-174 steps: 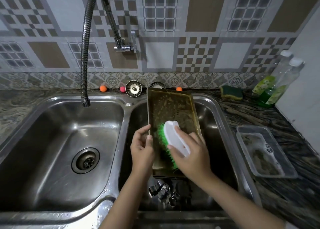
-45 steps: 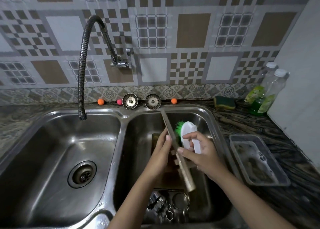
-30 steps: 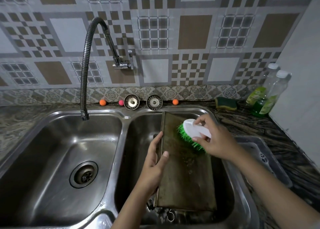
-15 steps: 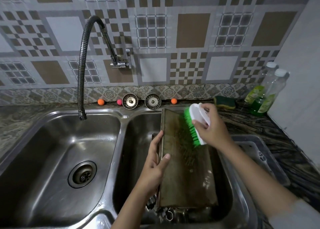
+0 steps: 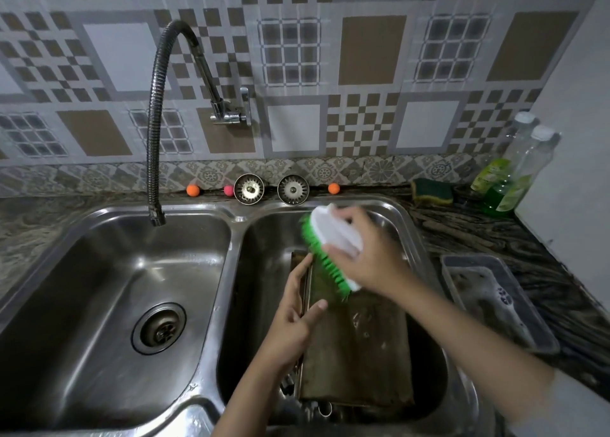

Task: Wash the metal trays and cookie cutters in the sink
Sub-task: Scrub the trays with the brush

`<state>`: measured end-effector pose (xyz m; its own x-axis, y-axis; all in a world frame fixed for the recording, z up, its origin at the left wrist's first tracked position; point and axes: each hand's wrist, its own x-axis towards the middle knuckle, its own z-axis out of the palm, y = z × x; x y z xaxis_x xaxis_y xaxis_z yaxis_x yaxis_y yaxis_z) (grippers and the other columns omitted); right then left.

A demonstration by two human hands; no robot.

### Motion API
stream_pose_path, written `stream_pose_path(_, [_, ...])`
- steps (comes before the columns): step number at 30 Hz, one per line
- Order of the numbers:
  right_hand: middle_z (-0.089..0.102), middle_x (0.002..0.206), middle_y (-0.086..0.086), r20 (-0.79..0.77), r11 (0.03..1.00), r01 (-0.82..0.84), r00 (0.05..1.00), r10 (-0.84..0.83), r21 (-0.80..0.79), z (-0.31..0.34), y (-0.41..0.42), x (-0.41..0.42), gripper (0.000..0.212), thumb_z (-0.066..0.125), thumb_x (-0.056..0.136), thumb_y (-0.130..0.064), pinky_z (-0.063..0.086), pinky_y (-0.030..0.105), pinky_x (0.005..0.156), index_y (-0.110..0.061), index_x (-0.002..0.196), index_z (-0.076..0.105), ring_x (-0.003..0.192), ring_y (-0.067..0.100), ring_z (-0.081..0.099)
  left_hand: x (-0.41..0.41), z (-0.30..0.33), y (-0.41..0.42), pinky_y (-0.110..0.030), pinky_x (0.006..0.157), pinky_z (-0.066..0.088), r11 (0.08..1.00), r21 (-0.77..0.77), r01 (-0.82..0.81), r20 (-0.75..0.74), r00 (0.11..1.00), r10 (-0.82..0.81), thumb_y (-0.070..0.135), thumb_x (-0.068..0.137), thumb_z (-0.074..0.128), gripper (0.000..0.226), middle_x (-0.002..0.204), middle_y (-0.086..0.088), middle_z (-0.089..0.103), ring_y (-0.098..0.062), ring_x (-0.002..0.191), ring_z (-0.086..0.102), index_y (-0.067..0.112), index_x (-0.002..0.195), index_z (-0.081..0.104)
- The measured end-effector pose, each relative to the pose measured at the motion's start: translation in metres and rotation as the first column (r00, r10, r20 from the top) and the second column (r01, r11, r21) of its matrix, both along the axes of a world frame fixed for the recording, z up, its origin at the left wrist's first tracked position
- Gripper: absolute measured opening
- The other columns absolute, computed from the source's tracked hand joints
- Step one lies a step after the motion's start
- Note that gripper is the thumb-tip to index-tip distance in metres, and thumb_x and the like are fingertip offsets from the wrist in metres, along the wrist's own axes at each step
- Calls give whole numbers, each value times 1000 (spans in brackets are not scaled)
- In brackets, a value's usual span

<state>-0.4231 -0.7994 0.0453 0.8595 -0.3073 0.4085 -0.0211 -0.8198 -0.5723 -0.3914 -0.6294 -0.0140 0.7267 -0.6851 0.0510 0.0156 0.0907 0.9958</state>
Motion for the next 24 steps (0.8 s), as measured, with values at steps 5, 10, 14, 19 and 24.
stream_pose_path(5, [55, 92, -6, 20, 986, 154, 988, -155, 57, 6, -12, 3, 43, 70, 83, -34, 37, 14, 48, -22, 119, 50, 70, 12, 55, -6, -1, -1, -9, 102, 33, 1000, -20, 8, 40, 999, -7, 6, 86, 57, 65, 144, 18, 37, 9, 132, 35, 19, 143, 29])
stream_pose_path(10, [62, 102, 0, 78, 985, 70, 994, -82, 155, -21, -19, -7, 43, 72, 78, -36, 48, 27, 58, -25, 115, 52, 83, 20, 62, 5, 0, 6, -12, 109, 28, 997, -44, -68, 61, 996, 71, 11, 83, 58, 66, 148, 21, 34, 6, 138, 26, 25, 143, 32])
stream_pose_path(14, [57, 110, -2, 36, 903, 317, 939, -341, 289, -35, -35, -14, 43, 73, 80, -28, 41, 27, 69, -20, 115, 50, 101, 23, 59, 8, 10, 5, -11, 109, 26, 991, -99, -94, 164, 980, 110, 13, 86, 55, 60, 147, 22, 35, 7, 137, 28, 26, 140, 35])
stream_pose_path(19, [59, 108, -21, 137, 962, -48, 990, 12, 268, -46, 59, -60, 46, 68, 77, -42, 47, 13, 70, -37, 117, 47, 89, -3, 59, 27, 13, 1, -33, 112, 35, 956, -209, -208, -17, 978, 209, 15, 87, 51, 55, 144, 11, 46, -12, 136, 39, 27, 139, 39])
stream_pose_path(24, [56, 93, -8, 128, 900, 318, 921, -368, 300, -28, -8, -20, 42, 76, 78, -25, 44, 29, 61, -17, 112, 53, 78, 17, 58, 15, 4, 4, -45, 117, 24, 981, -170, -94, 9, 995, 97, 26, 88, 57, 55, 148, 11, 41, -9, 140, 32, 28, 140, 41])
